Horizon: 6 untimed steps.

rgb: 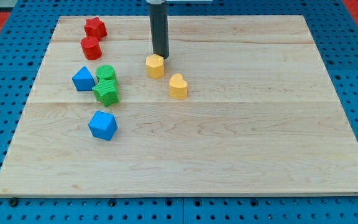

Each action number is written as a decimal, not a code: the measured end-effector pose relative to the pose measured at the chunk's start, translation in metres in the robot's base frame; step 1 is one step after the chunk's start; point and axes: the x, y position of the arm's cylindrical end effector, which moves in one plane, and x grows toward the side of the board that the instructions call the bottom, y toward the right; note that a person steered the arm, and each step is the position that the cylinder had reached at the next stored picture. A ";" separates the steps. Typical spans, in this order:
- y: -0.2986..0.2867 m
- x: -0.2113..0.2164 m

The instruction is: Keep the red star on right side of the red circle

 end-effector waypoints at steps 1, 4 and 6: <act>-0.036 -0.045; -0.134 -0.127; -0.108 -0.121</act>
